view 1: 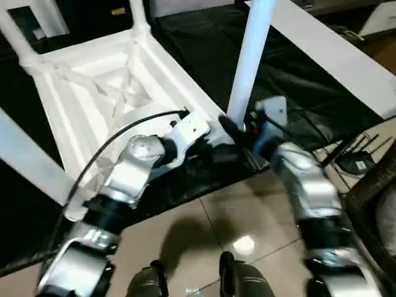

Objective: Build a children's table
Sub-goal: Rotate leg to tighten

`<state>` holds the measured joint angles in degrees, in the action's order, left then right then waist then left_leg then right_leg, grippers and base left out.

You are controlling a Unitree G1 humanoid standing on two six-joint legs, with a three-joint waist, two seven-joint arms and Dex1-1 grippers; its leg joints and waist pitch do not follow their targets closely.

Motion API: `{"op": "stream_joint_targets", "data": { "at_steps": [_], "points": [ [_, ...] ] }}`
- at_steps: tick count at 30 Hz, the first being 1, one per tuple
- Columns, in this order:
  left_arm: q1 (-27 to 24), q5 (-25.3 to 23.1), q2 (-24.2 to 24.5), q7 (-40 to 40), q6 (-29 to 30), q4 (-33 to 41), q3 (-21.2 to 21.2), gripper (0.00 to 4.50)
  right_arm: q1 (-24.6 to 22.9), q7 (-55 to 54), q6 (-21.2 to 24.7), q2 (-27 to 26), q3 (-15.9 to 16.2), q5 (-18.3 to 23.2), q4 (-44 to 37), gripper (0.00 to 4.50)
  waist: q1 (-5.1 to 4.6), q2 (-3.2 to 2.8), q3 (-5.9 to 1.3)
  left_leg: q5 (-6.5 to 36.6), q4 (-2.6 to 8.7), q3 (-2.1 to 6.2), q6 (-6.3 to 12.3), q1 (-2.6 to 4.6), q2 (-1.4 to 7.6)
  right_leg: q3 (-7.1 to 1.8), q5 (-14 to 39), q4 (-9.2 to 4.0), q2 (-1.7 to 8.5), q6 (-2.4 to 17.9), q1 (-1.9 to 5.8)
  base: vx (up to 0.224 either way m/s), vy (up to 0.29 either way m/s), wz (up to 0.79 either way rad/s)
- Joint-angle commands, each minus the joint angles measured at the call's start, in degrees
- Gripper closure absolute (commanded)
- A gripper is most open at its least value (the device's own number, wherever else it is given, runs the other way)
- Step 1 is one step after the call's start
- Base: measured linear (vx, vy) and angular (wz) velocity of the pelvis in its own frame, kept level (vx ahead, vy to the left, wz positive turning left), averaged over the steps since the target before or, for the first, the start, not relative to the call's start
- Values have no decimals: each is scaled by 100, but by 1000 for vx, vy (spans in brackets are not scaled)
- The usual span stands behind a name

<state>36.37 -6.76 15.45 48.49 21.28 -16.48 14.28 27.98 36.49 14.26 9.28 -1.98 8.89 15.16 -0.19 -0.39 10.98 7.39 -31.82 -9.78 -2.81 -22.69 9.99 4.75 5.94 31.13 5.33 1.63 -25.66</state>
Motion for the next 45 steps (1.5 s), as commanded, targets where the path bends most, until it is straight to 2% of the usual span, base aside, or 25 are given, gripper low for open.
{"op": "stream_joint_targets", "data": {
  "at_steps": [1,2,3,4,6,8,10,11,14,15,16,17,19,25,27,28,31,34,39,45],
  "points": [
    [-59,133,54,201,-235,13,28,450,-48,457,-69,124,118,85,-52,62,55,27,-577,1741,308,37,551,81,179,-237,2416,-352,287,937,429,0,0,0],
    [-71,289,232,653,-553,-84,48,450,-24,1047,-339,572,190,26,88,62,65,26,-578,1699,306,35,554,73,182,-236,2417,-351,289,936,428,0,0,0],
    [-71,355,327,902,-854,-149,81,450,3,1345,-423,754,194,52,142,62,94,28,-576,1710,292,31,556,87,175,-217,2495,-366,278,907,424,0,0,0],
    [-72,389,380,1037,-1029,-185,102,450,17,1507,-464,851,194,74,167,62,112,21,-582,1699,288,19,570,108,188,-230,2455,-362,283,932,412,0,0,0],
    [-70,412,456,1203,-1069,-213,144,450,38,1804,-480,973,191,164,172,62,122,23,-583,1685,282,21,595,105,191,-212,2368,-343,264,999,416,0,0,0],
    [-29,457,703,1834,-1457,-380,324,450,134,2705,-587,1337,281,438,259,62,133,26,-596,1650,279,27,621,100,213,-207,2307,-321,274,1040,427,0,0,0],
    [-8,471,773,2024,-1610,-436,376,450,176,2950,-622,1427,317,496,307,62,178,20,-594,1592,273,21,665,109,236,-211,2174,-290,266,1138,416,0,0,0],
    [17,514,855,2248,-1766,-495,434,450,230,3201,-671,1524,373,530,376,62,230,4,-606,1577,269,15,654,146,255,-216,2099,-276,262,1192,393,0,0,0],
    [108,563,999,2666,-1984,-616,550,450,380,3780,-773,1692,499,604,571,62,285,13,-612,1538,266,11,642,135,267,-219,1949,-228,261,1305,406,0,0,0],
    [119,563,1013,2715,-2009,-632,567,450,400,3848,-781,1707,517,611,599,62,302,10,-613,1566,260,7,649,137,261,-218,1987,-238,262,1304,401,0,0,0],
    [176,561,1080,2956,-2144,-714,650,450,506,4177,-838,1773,606,630,746,77,314,42,-618,1569,254,4,631,133,262,-219,2032,-236,271,1297,408,0,0,0],
    [207,550,1107,3069,-2236,-766,687,450,568,4350,-833,1790,642,636,827,97,338,28,-611,1579,257,11,618,131,271,-224,2072,-230,283,1299,404,0,0,0],
    [255,530,1132,3206,-2358,-853,733,450,652,4615,-774,1819,709,669,937,97,353,32,-611,1606,253,16,596,129,270,-219,2131,-227,285,1290,410,0,0,0],
    [427,518,1152,3431,-2658,-1147,801,450,881,5042,-963,1820,959,576,1284,149,354,64,-600,1644,256,25,529,121,276,-217,2351,-237,299,1232,402,0,0,0],
    [484,485,1137,3426,-2751,-1255,815,450,943,5119,-1019,1773,1026,539,1378,163,354,59,-602,1674,251,26,517,116,268,-214,2411,-237,297,1214,404,0,0,0],
    [494,474,1132,3420,-2769,-1279,813,450,951,5140,-1025,1762,1042,536,1394,184,362,58,-601,1697,251,25,499,129,279,-217,2436,-242,306,1202,395,0,0,0],
    [524,449,1122,3408,-2817,-1348,805,450,974,5231,-1026,1748,1094,540,1423,200,362,56,-595,1693,255,23,490,135,285,-218,2444,-245,301,1207,386,0,0,0],
    [555,417,1127,3398,-2892,-1476,789,450,1007,5362,-979,1738,1144,575,1467,239,363,67,-606,1610,248,17,513,114,273,-216,2380,-233,299,1209,407,0,0,0],
    [604,405,1138,3398,-2955,-1602,785,450,1051,5451,-913,1735,1184,621,1541,251,366,75,-602,1597,246,10,532,118,277,-215,2354,-229,293,1229,399,0,0,0],
    [597,403,1158,3130,-2639,-1608,658,450,918,5090,-286,1587,1055,886,1128,256,375,72,-588,1642,257,16,476,122,281,-207,2503,-240,292,1171,403,0,0,0]
  ]
}}
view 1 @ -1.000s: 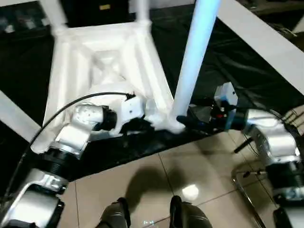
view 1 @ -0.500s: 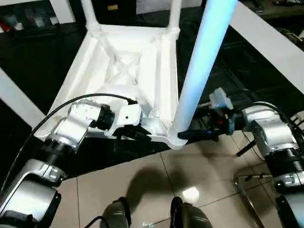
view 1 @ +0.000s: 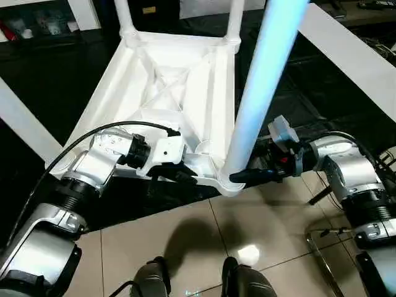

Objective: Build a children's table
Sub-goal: Rotate leg to tighten

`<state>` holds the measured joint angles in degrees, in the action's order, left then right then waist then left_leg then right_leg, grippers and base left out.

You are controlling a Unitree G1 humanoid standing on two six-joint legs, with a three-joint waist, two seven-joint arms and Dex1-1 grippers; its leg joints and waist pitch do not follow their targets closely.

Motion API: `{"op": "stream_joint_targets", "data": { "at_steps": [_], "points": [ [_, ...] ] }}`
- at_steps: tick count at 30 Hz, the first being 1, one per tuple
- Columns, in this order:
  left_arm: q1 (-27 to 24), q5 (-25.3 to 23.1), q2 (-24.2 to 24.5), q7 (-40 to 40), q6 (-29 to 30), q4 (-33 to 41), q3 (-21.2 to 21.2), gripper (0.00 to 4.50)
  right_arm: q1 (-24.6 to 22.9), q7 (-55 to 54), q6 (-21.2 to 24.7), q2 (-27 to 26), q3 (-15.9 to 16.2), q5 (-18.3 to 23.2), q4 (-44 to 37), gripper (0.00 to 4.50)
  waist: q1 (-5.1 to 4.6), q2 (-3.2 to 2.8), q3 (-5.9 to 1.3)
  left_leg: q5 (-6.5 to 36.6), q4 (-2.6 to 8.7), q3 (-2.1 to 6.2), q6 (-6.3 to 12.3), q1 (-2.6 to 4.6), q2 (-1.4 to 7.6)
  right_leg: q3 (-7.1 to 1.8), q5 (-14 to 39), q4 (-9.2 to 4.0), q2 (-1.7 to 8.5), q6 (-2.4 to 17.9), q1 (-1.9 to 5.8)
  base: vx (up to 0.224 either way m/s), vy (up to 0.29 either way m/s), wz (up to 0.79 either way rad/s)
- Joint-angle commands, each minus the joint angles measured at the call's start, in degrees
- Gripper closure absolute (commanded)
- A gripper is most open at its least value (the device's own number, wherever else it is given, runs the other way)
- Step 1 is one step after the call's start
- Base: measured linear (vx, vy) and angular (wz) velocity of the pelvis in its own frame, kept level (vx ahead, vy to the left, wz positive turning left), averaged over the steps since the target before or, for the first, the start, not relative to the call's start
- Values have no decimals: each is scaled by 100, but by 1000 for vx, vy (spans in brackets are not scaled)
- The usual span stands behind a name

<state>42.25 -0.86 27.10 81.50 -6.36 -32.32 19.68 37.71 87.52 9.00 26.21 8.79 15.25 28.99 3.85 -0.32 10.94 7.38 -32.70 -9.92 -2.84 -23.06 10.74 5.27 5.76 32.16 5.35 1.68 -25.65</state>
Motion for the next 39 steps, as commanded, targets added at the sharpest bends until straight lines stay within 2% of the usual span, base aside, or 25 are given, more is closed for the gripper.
{"op": "stream_joint_targets", "data": {
  "at_steps": [1,6,11,12,13,16,18,19,20,21,22,23,24,25,26,27,28,29,30,31,32,34,35,37,39],
  "points": [
    [-12,-148,-55,-377,353,50,14,450,-177,-264,383,-164,-32,256,-487,256,-30,49,-564,1683,357,34,430,163,208,-260,2633,-350,296,1119,391,0,0,0],
    [-115,-129,-344,-1260,1197,469,-273,450,-491,-1732,959,-665,-177,77,-987,256,-86,63,-517,1941,376,70,223,173,179,-226,3350,-440,316,844,374,0,0,0],
    [-217,-155,-1185,-2668,2394,1060,-591,450,-605,-3934,1349,-1815,-432,-308,-1257,256,-360,54,-441,2294,367,169,-37,116,101,-41,4339,-631,318,214,381,-7,5,-4],
    [-205,-171,-1267,-2778,2451,1066,-602,450,-586,-4152,1395,-1938,-466,-337,-1239,256,-360,54,-441,2294,367,169,-37,116,101,-41,4339,-631,318,214,381,-27,33,-20],
    [-155,-252,-1566,-3212,2670,1108,-624,450,-520,-5008,1606,-2382,-581,-455,-1216,256,-453,21,-435,2444,364,199,-4,108,92,43,4314,-690,309,92,414,-27,33,-20],
    [-106,-266,-1782,-3497,2811,1123,-653,450,-456,-5662,1704,-2690,-660,-568,-1164,256,-577,-79,-378,3219,465,304,18,177,210,210,3958,-750,254,97,436,-8,13,-6],
    [-4,-326,-1989,-3737,2806,1030,-639,450,-357,-6192,1648,-3116,-816,-504,-986,256,-614,-127,-343,3946,590,369,-20,207,316,197,3440,-600,248,185,479,0,0,0],
    [6,-336,-1999,-3753,2800,1018,-636,450,-351,-6217,1634,-3150,-831,-494,-972,221,-619,-118,-330,4161,600,346,-74,271,290,175,3488,-613,240,216,419,0,0,0],
    [17,-399,-1936,-3721,2803,1015,-639,450,-355,-6327,1567,-3186,-897,-553,-963,221,-635,-78,-320,4042,494,293,-82,370,175,211,3883,-770,273,145,328,0,0,0],
    [7,-416,-1882,-3653,2755,1030,-627,450,-376,-6323,1555,-3172,-916,-569,-979,221,-648,-88,-312,3875,426,276,-65,392,112,268,4140,-865,306,71,315,0,0,0],
    [-1,-416,-1858,-3629,2751,1043,-622,450,-388,-6320,1551,-3157,-916,-580,-990,221,-666,-80,-312,3685,382,266,-36,370,75,317,4340,-927,328,-24,343,0,0,0],
    [-50,-430,-1723,-3526,2728,1092,-604,450,-470,-6243,1534,-3048,-916,-610,-1060,179,-656,-138,-306,3523,436,305,12,288,141,385,4392,-936,319,-198,475,0,0,0],
    [-89,-443,-1623,-3446,2655,1116,-588,450,-537,-6174,1522,-2949,-913,-634,-1127,179,-664,-156,-293,3738,506,333,13,289,215,393,4165,-874,284,-176,498,0,0,0],
    [-132,-447,-1503,-3336,2611,1132,-575,450,-618,-6075,1501,-2804,-910,-655,-1204,176,-635,-189,-293,4215,716,424,-19,171,411,206,3326,-418,258,19,631,0,0,0],
    [-179,-504,-1310,-3254,2530,1112,-571,450,-792,-5786,1438,-2541,-883,-626,-1411,163,-562,-177,-261,4654,859,398,-153,233,490,-19,2640,-158,259,324,519,0,0,0],
    [-183,-515,-1280,-3247,2510,1102,-573,450,-824,-5726,1425,-2497,-878,-613,-1452,144,-571,-95,-262,4597,764,339,-206,349,350,-53,2913,-350,260,340,383,56,-46,19],
    [-184,-523,-1238,-3229,2485,1082,-581,450,-873,-5656,1411,-2433,-875,-601,-1506,132,-544,-9,-260,4224,540,222,-201,529,106,-24,3750,-689,293,257,178,56,-46,19],
    [-174,-535,-1045,-3119,2370,970,-627,450,-1110,-5375,1354,-2131,-878,-559,-1742,127,-399,95,-286,2049,212,114,133,354,-190,-64,5260,-945,510,-262,378,75,-48,8],
    [-160,-554,-937,-3088,2235,883,-658,450,-1263,-5152,1430,-1960,-900,-449,-1919,127,-353,54,-321,1695,272,159,208,217,-132,-110,5156,-850,559,-295,509,60,-32,-15],
    [-135,-562,-846,-3050,2138,790,-692,450,-1414,-4893,1572,-1791,-918,-298,-2115,115,-304,26,-358,1411,403,215,258,93,-44,-83,4609,-765,441,-309,575,60,-32,-15],
    [-110,-572,-746,-3005,2066,699,-727,450,-1604,-4668,1671,-1566,-889,-247,-2332,101,-298,-27,-410,1478,424,226,272,164,35,-72,3881,-710,360,-82,501,54,-20,-10],
    [-68,-529,-624,-2879,1841,557,-783,450,-1884,-4361,1703,-1317,-943,-84,-2667,84,-312,-8,-466,1393,422,232,333,111,66,-82,2770,-546,290,379,558,0,0,0],
    [-34,-508,-586,-2872,1751,462,-825,450,-2006,-4230,1736,-1213,-994,14,-2835,80,-327,-30,-484,1405,426,227,403,119,108,-91,2434,-487,281,629,525,0,0,0],
    [37,-476,-502,-2855,1502,287,-852,450,-2216,-3996,1744,-1049,-1071,210,-3170,57,-336,-42,-459,1783,393,206,402,160,102,-76,2811,-543,285,684,486,0,0,0],
    [86,-436,-459,-2875,1394,186,-885,450,-2343,-3933,1736,-970,-1100,321,-3384,40,-335,-66,-499,1617,380,206,410,143,122,-107,2457,-470,299,844,503,0,0,0]
  ]
}}
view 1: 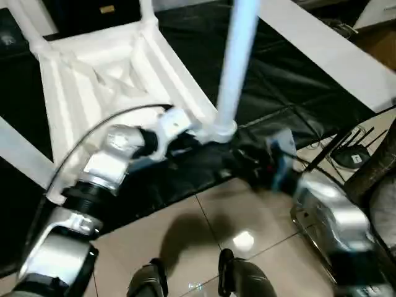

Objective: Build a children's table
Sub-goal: Rotate leg to tighten

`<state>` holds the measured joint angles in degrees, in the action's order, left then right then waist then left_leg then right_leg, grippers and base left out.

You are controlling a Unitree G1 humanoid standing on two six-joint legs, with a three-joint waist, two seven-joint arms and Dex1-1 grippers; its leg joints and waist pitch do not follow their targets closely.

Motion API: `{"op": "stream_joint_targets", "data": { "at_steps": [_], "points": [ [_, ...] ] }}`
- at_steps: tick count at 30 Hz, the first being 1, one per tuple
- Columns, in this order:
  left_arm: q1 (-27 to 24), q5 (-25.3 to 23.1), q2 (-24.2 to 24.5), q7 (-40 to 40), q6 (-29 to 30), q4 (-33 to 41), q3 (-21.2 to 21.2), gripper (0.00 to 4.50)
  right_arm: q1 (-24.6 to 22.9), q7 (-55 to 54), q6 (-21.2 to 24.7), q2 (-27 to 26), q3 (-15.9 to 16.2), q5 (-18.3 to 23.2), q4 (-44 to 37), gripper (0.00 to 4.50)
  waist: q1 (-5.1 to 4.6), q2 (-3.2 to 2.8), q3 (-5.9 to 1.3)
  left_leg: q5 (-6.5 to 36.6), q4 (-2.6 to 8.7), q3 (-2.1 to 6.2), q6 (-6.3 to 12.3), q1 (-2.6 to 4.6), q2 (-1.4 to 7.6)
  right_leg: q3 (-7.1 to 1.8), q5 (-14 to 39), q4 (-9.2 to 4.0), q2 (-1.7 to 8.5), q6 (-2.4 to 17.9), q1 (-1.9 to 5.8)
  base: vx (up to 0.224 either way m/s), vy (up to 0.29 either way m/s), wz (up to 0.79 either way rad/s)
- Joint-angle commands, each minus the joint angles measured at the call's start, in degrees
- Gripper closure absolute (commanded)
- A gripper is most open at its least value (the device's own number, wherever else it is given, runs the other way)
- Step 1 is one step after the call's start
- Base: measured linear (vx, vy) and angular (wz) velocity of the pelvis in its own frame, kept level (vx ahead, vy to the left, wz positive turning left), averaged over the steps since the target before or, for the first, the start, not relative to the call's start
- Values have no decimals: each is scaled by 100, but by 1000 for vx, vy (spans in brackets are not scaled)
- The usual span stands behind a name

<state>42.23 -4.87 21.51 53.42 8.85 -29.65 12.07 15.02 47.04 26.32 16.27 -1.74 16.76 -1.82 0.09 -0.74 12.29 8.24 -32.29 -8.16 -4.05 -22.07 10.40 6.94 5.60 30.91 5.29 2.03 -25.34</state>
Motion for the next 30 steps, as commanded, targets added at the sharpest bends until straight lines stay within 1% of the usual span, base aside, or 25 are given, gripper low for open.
{"op": "stream_joint_targets", "data": {
  "at_steps": [1,3,4,7,10,11,12,13,14,15,16,17,18,19,20,21,22,23,24,25,26,27,28,29,30],
  "points": [
    [108,30,112,-64,-185,-115,-180,423,-162,64,-19,31,-69,213,-449,38,52,-25,-638,1460,329,8,577,42,156,-286,2216,-328,295,921,462,0,0,0],
    [110,192,113,-15,-252,-78,-303,396,-288,-121,-192,-32,-86,184,-664,25,65,-12,-642,1423,321,-11,577,39,147,-290,2224,-337,308,935,462,0,0,0],
    [38,432,93,31,-191,97,-455,396,-423,-481,25,-112,-66,82,-965,11,72,2,-657,1377,315,-20,569,45,146,-294,2238,-338,315,952,465,0,0,0],
    [-168,712,-4,-120,-71,474,-728,371,-551,-969,529,-230,-21,-86,-1271,0,93,8,-654,1201,318,-12,494,13,131,-285,2231,-308,303,982,498,0,0,0],
    [-449,906,-57,-260,63,839,-913,344,-745,-1148,633,-302,72,-110,-1559,0,94,-4,-659,1290,313,-23,453,39,144,-274,2457,-341,300,887,474,0,0,0],
    [-629,948,-96,-459,164,1062,-1016,334,-855,-1279,575,-379,106,-155,-1671,0,85,10,-657,1332,308,-29,468,39,118,-258,2637,-369,281,764,468,0,0,0],
    [-910,1130,-250,-810,379,1462,-1282,325,-983,-1514,609,-507,127,-187,-1811,0,90,-27,-662,1332,304,-22,427,35,144,-267,2642,-341,301,758,467,0,0,0],
    [-1132,1229,-363,-1086,510,1780,-1465,325,-1073,-1669,601,-579,163,-246,-1906,0,75,-12,-658,1258,312,-21,408,-9,175,-263,2580,-340,310,787,486,0,0,0],
    [-1402,1297,-463,-1308,649,2191,-1590,314,-1132,-1761,613,-612,210,-269,-1982,0,68,-35,-647,1442,308,-25,418,44,149,-229,2931,-394,280,662,432,0,0,0],
    [-1534,1283,-539,-1443,741,2402,-1640,309,-1151,-1800,636,-628,226,-280,-2003,0,55,-33,-659,1450,299,-18,425,34,142,-230,2982,-406,290,620,452,0,0,0],
    [-2048,1295,-840,-1906,1098,3192,-1806,302,-1216,-1908,663,-673,304,-321,-2081,0,40,-77,-698,1402,301,17,363,44,204,-216,2732,-359,247,629,447,0,0,0],
    [-2117,1304,-881,-1960,1145,3295,-1825,288,-1224,-1917,659,-678,315,-326,-2091,0,2,-84,-596,1471,512,395,557,-401,195,116,2408,-174,266,622,744,0,0,0],
    [-2117,1304,-881,-1960,1145,3295,-1825,288,-1224,-1917,659,-678,315,-326,-2091,0,60,-203,-629,1846,492,488,547,-213,266,131,2474,-191,239,560,619,-8,-50,43],
    [-2692,1195,-1227,-2413,1280,3994,-1828,279,-1261,-1999,563,-710,408,-419,-2121,0,-52,-278,-678,2313,487,815,572,-58,470,123,1987,-41,209,845,538,-8,-50,43],
    [-2899,1115,-1378,-2588,1227,4166,-1768,274,-1256,-2030,512,-725,427,-454,-2107,0,-78,-382,-575,2622,772,1214,761,-18,687,99,1716,344,-13,1072,455,28,-76,62],
    [-2899,1115,-1378,-2588,1227,4166,-1768,274,-1256,-2030,512,-725,427,-454,-2107,0,-78,-382,-575,2622,772,1214,761,-18,687,99,1716,344,-13,1072,455,-4,-135,65],
    [-3182,947,-1576,-2860,1141,4324,-1680,274,-1244,-2052,442,-715,474,-520,-2080,0,-85,-312,-533,3003,842,1434,887,126,768,-45,1953,693,-135,1159,291,-4,-135,65],
    [-3364,845,-1705,-3042,1095,4420,-1625,274,-1237,-2065,398,-708,505,-563,-2065,0,19,-254,-475,3244,904,1493,673,-22,565,-368,2022,939,-117,1320,291,16,-214,82],
    [-3499,770,-1774,-3187,1119,4490,-1562,263,-1236,-2075,375,-706,529,-578,-2066,0,54,-178,-476,3198,872,1440,592,-130,415,-499,2265,840,-82,1431,355,-18,-299,97],
    [-3760,613,-1875,-3453,1164,4631,-1374,254,-1208,-2078,328,-681,604,-580,-2048,0,188,240,-355,2024,-1678,280,282,504,-679,-165,5956,-981,378,1806,-687,-18,-299,97],
    [-3760,613,-1875,-3453,1164,4631,-1374,254,-1208,-2078,328,-681,604,-580,-2048,0,188,240,-355,2024,-1678,280,282,504,-679,-165,5956,-981,378,1806,-687,-71,-316,89],
    [-3785,596,-1886,-3476,1166,4644,-1354,254,-1204,-2075,323,-677,613,-580,-2044,0,138,101,-442,1652,-1565,64,389,-188,-604,-282,6546,-579,348,353,165,-7,-261,62],
    [-3940,405,-2014,-3740,1267,4734,-1216,254,-1153,-2042,234,-636,709,-627,-1947,0,217,154,-448,1444,-1151,34,432,-181,-523,-426,6227,-522,578,-1265,417,-7,-261,62],
    [-3940,405,-2014,-3740,1267,4734,-1216,254,-1153,-2042,234,-636,709,-627,-1947,0,278,121,-624,1385,-761,198,896,-39,-372,-786,5388,-439,925,-1404,652,2,-213,86],
    [-3940,405,-2014,-3740,1267,4734,-1216,254,-1153,-2042,234,-636,709,-627,-1947,0,305,119,-684,1232,-652,279,1076,-15,-290,-834,4878,-415,1053,-1150,794,-88,-211,97]
  ]
}}
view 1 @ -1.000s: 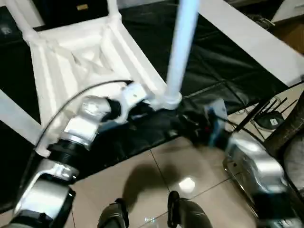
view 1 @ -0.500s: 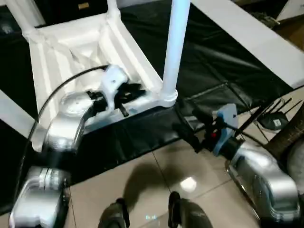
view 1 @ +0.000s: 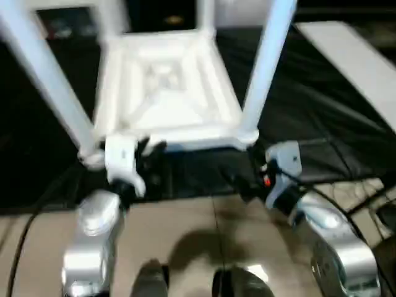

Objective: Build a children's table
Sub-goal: Rotate leg to tighten, then move to table

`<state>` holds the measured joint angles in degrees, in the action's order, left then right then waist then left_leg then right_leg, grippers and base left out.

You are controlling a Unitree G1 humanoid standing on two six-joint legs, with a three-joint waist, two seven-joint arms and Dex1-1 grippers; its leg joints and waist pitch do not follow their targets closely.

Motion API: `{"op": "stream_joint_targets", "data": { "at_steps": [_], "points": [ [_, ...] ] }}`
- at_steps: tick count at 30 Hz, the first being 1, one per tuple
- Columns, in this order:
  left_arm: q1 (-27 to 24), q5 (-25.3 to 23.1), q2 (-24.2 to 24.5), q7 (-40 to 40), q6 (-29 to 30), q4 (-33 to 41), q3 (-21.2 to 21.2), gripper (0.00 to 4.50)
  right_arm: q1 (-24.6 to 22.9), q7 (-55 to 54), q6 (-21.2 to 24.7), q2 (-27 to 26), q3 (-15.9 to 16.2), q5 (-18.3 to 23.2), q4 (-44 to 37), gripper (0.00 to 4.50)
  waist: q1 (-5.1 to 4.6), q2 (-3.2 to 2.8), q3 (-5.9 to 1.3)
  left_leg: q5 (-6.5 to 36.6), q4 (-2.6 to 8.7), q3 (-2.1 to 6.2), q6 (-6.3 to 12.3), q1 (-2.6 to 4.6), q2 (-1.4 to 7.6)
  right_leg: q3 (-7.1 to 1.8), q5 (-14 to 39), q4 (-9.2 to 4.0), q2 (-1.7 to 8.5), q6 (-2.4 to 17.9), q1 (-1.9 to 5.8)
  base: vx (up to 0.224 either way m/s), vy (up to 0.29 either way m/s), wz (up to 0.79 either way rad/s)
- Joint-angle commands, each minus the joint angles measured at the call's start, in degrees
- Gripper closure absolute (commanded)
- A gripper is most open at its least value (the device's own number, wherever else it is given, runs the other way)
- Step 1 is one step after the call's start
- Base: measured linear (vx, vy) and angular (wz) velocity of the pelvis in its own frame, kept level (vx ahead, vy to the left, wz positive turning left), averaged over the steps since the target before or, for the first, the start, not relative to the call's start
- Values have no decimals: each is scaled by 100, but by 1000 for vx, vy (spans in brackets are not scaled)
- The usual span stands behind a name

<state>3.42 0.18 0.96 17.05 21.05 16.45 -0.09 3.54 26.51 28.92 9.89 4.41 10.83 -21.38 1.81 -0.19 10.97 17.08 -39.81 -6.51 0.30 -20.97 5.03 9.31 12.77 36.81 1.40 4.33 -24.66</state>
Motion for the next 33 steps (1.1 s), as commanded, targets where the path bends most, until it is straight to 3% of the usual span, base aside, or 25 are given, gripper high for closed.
{"op": "stream_joint_targets", "data": {
  "at_steps": [1,2,3,4,5,6,7,8,9,10,11,12,13,14,15,16,17,18,19,21,23,25,31,32,33],
  "points": [
    [-117,-180,-15,-259,176,213,50,254,8,18,-75,16,146,-77,55,0,151,72,-619,-64,110,245,795,-243,248,-957,2989,-928,1487,-1203,855,-88,-211,97],
    [-313,-330,-53,-436,175,395,129,254,31,-235,-68,-222,-35,24,186,0,139,16,-496,-208,54,92,615,9,80,-1170,3352,-1262,1251,-1274,517,-108,-190,71],
    [-319,-328,-54,-435,172,400,129,254,32,-238,-69,-225,-38,26,187,0,116,108,-374,-117,25,32,565,66,-8,-1106,3798,-1291,1097,-1132,480,-98,-134,39],
    [-483,-277,-74,-407,95,516,99,254,48,-317,-72,-292,-100,64,219,0,144,142,-297,-170,126,-12,527,219,-47,-914,4340,-1424,884,-1087,481,-98,-134,39],
    [-506,-270,-79,-408,83,532,85,254,51,-325,-70,-299,-108,69,224,0,128,144,-253,-133,195,-69,584,326,-64,-713,4418,-1533,730,-1258,428,-95,-67,10],
    [-570,-259,-137,-635,113,580,-132,254,58,-302,-266,-198,-55,-16,293,0,94,26,-300,183,456,-70,837,561,159,-309,3955,-1719,422,-1773,380,-157,-33,10],
    [-570,-259,-137,-635,113,580,-132,254,58,-302,-266,-198,-55,-16,293,0,40,-238,-365,989,1195,612,1367,234,1768,150,2086,-552,345,-1742,730,-157,-33,10],
    [-558,-239,-135,-721,108,565,-253,254,50,-256,-370,-150,-26,-36,324,0,398,-368,-429,2211,1333,0,440,-97,1554,-247,401,322,436,-247,456,-140,-4,25],
    [-547,-224,-120,-727,59,552,-295,254,42,-227,-385,-139,-15,-24,328,0,310,-299,-513,3567,1303,-204,132,184,1342,-562,670,701,431,-211,462,-20,-30,29],
    [-526,-222,-81,-721,13,541,-323,254,26,-179,-380,-152,-19,39,329,0,277,-2,-466,3200,938,-244,-388,462,921,-1083,2839,108,621,-622,224,-20,-30,29],
    [-526,-222,-81,-721,13,541,-323,254,26,-179,-380,-152,-19,39,329,0,259,83,-365,2306,442,-238,-484,472,552,-1044,5079,-767,927,-808,33,-39,-112,5],
    [-521,-157,-34,-621,24,560,-299,254,0,-113,-407,-144,3,76,308,0,315,74,-279,1349,-69,-262,-406,644,425,-1080,6657,-1215,1121,-923,-261,-85,-60,-11],
    [-528,-158,16,-584,144,601,-249,254,-49,-103,-418,-151,18,88,286,0,306,145,-421,-9,115,1,-183,152,342,-1212,6306,-963,1141,-890,316,-85,-60,-11],
    [-528,-158,16,-584,144,601,-249,254,-49,-103,-418,-151,18,88,286,0,383,57,-513,-289,488,11,-281,45,467,-1154,5299,-785,1032,-756,503,0,0,0],
    [-521,-161,29,-589,156,602,-250,254,-72,-116,-434,-160,23,82,282,0,296,18,-460,52,800,42,-404,44,585,-954,3880,-677,711,-377,396,0,0,0],
    [-467,-139,20,-690,143,602,-345,254,-150,-106,-483,-202,52,95,256,0,206,-90,-531,495,902,55,-403,92,688,-928,2658,-579,627,29,417,0,0,0],
    [-432,-127,-4,-772,105,596,-422,254,-178,-89,-498,-228,64,114,243,0,103,-129,-586,528,952,91,-353,31,767,-937,1520,-510,618,413,497,-26,51,0],
    [-432,-127,-4,-772,105,596,-422,254,-178,-89,-498,-228,64,114,243,0,64,-145,-611,607,987,115,-322,11,789,-903,1235,-491,602,525,529,-23,67,-5],
    [-386,-97,16,-820,17,626,-504,254,-197,-184,-528,-267,108,118,223,0,-46,-118,-633,848,990,93,-240,-4,792,-895,1036,-547,637,727,524,-23,67,-5],
    [-406,-149,70,-799,38,641,-466,254,-201,-270,-473,-283,118,93,212,0,-96,-117,-627,744,988,77,-160,-51,780,-897,926,-555,653,816,530,-5,30,-2],
    [-492,-165,98,-774,159,647,-412,254,-199,-377,-397,-270,164,18,227,0,-133,-103,-610,690,974,31,-54,-52,772,-912,1017,-604,674,851,505,0,0,0],
    [-552,-198,67,-839,252,635,-402,254,-203,-408,-369,-237,202,-41,223,0,-147,-108,-585,638,971,9,-27,-70,762,-917,1122,-628,682,817,496,0,0,0],
    [-866,95,18,-764,-6,817,-417,254,-354,-233,-296,-90,244,34,117,0,-124,-101,-597,428,971,-24,97,-73,783,-914,997,-642,681,810,496,0,0,0],
    [-891,115,22,-745,-26,819,-410,254,-351,-219,-280,-85,252,64,116,0,-118,-101,-592,557,979,-25,81,-53,783,-905,1139,-642,683,802,512,0,0,0],
    [-950,106,31,-731,-47,840,-384,254,-352,-199,-289,-65,277,68,97,0,-48,-43,-519,924,1061,144,269,-303,645,-689,1783,-632,797,670,741,0,0,0]
  ]
}}
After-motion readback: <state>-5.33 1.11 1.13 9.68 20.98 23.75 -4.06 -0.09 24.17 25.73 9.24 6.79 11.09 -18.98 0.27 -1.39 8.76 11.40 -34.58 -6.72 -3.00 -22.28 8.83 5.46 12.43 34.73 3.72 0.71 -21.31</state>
